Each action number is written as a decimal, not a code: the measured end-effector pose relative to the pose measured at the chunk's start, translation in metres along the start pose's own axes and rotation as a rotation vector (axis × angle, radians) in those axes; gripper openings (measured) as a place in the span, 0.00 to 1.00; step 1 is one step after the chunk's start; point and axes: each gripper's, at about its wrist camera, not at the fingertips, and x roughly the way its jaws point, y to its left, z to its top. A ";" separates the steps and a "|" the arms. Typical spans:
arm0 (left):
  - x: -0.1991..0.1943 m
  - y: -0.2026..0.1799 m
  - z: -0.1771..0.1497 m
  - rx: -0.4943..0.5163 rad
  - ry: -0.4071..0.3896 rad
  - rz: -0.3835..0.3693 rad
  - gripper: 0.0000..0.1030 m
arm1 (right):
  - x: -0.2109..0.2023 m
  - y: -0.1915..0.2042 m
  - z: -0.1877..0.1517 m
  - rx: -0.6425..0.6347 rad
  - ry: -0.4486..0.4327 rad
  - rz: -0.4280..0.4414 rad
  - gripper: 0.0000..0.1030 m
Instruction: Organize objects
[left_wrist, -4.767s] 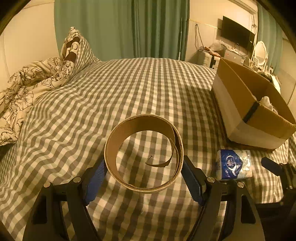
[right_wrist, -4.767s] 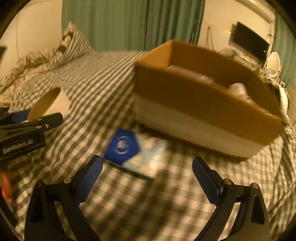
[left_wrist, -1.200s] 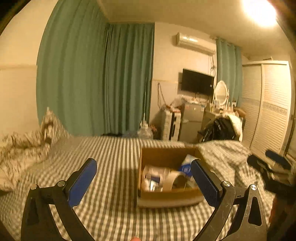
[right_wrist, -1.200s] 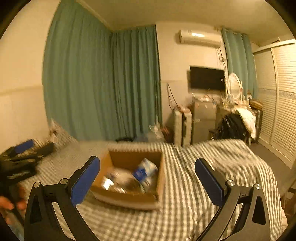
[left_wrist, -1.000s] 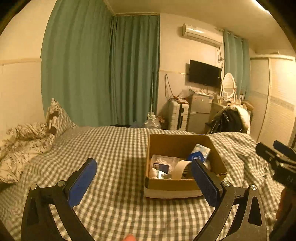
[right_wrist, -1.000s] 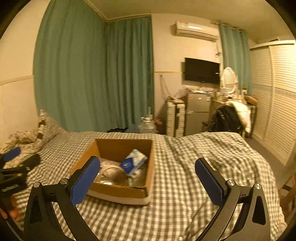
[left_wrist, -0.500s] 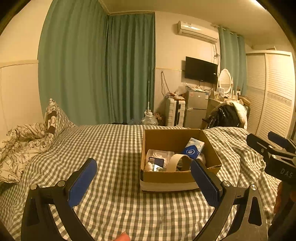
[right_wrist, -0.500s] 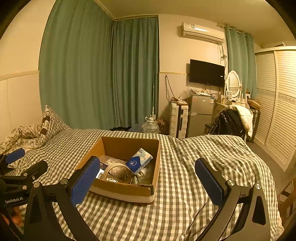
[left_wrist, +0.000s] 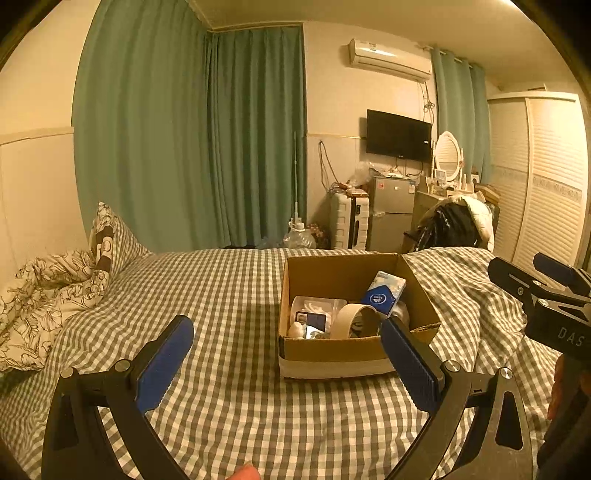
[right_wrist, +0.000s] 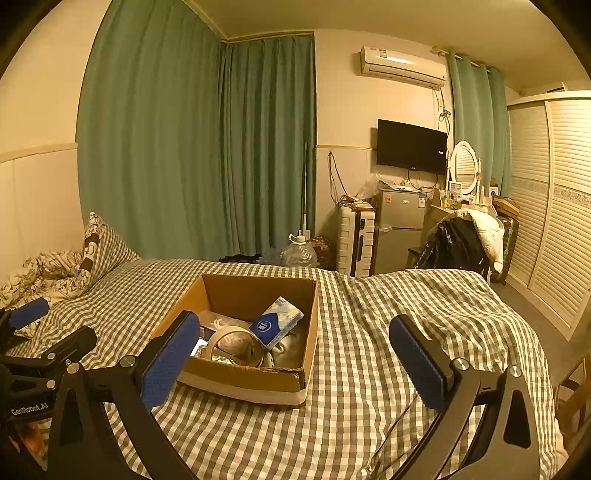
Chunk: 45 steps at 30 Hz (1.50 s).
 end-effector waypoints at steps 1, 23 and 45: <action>0.000 0.000 0.000 0.000 0.001 0.000 1.00 | 0.000 0.000 0.000 0.000 0.002 0.002 1.00; 0.000 0.005 -0.001 -0.019 0.015 0.010 1.00 | 0.002 0.008 -0.001 -0.020 0.024 0.002 1.00; 0.002 0.001 0.000 -0.007 0.024 0.010 1.00 | 0.003 0.007 -0.002 -0.023 0.034 -0.004 1.00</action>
